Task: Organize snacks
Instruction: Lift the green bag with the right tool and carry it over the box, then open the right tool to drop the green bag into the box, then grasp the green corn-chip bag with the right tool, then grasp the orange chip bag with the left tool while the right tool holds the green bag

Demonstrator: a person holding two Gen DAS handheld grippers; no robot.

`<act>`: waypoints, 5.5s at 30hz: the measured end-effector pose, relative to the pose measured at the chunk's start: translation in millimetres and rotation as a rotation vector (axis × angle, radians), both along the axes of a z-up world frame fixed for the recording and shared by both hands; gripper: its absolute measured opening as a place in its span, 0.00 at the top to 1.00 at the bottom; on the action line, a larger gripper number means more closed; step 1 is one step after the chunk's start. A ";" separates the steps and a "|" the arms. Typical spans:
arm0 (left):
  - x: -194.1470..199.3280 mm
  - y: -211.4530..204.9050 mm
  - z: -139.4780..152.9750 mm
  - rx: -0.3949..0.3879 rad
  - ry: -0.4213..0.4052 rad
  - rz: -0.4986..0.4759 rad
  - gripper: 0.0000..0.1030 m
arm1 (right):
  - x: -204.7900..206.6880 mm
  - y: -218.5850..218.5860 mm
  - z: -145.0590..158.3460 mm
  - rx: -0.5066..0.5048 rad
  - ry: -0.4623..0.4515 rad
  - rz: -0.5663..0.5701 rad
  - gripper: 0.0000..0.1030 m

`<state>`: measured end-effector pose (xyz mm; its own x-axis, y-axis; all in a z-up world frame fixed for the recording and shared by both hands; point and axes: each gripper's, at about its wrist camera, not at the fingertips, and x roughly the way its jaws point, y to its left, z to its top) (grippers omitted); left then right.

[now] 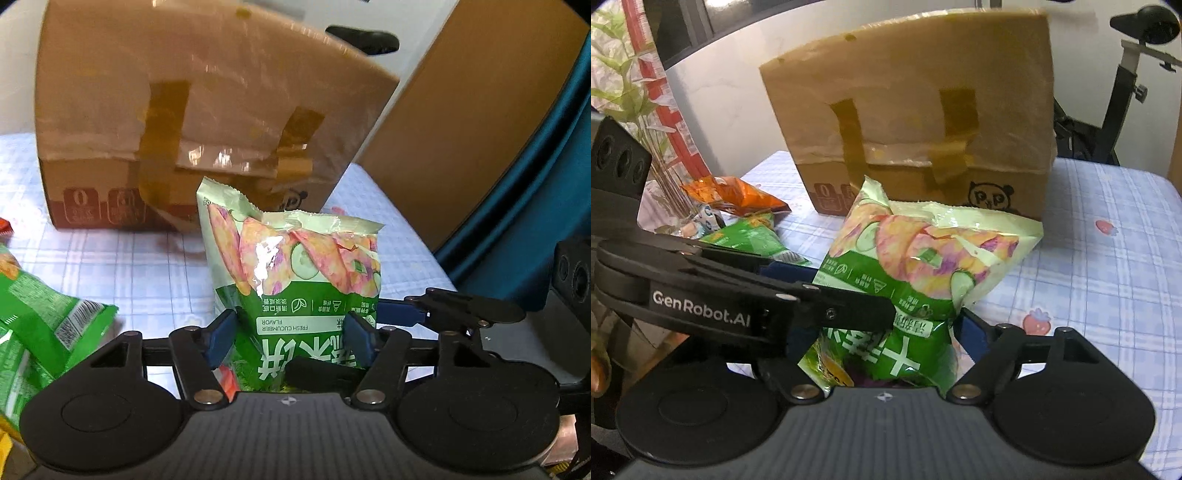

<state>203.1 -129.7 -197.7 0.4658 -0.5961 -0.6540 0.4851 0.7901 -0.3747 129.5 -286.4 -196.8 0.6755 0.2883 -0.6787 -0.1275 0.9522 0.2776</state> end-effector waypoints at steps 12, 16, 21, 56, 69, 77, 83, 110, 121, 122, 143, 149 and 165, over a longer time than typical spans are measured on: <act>-19.2 13.3 64.1 -0.003 -0.133 0.033 0.35 | -11.7 15.6 55.2 -0.043 -0.127 0.023 0.22; -19.9 12.9 90.7 0.004 -0.184 0.045 0.35 | -12.8 18.9 76.8 -0.060 -0.176 0.032 0.22; -15.3 13.4 127.1 -0.010 -0.246 0.056 0.35 | -8.6 21.4 108.7 -0.091 -0.250 0.040 0.22; 189.6 -50.5 156.4 0.021 -0.103 0.093 0.35 | 191.6 -62.0 141.4 -0.141 -0.255 0.071 0.22; 205.4 -46.2 130.3 0.098 0.001 0.183 0.27 | 197.9 -70.2 104.0 -0.148 -0.092 -0.011 0.22; 165.7 -11.3 166.5 0.064 -0.112 0.275 0.27 | 167.8 -57.3 125.7 -0.172 -0.143 -0.100 0.22; 117.8 25.8 202.5 0.088 -0.219 0.319 0.27 | 126.2 -34.9 150.3 -0.168 -0.271 -0.120 0.22; -39.7 245.6 141.1 0.252 -0.200 0.784 0.27 | 92.5 119.4 97.0 -0.118 -0.341 0.146 0.20; -37.1 265.4 115.5 0.252 -0.160 0.803 0.26 | 117.0 158.5 51.5 -0.152 -0.228 0.314 0.06; -38.8 262.4 111.7 0.252 -0.156 0.802 0.26 | 119.2 163.1 46.6 -0.167 -0.215 0.332 0.05; -20.9 256.0 85.8 0.278 -0.102 0.766 0.26 | 149.0 201.3 -26.1 -0.217 0.019 0.485 0.01; -20.2 250.7 87.1 0.284 -0.106 0.755 0.26 | 141.4 190.2 -21.6 -0.174 0.020 0.466 0.12; -14.5 230.7 96.7 0.296 -0.151 0.693 0.25 | 96.8 140.9 -12.2 -0.143 -0.003 0.297 0.21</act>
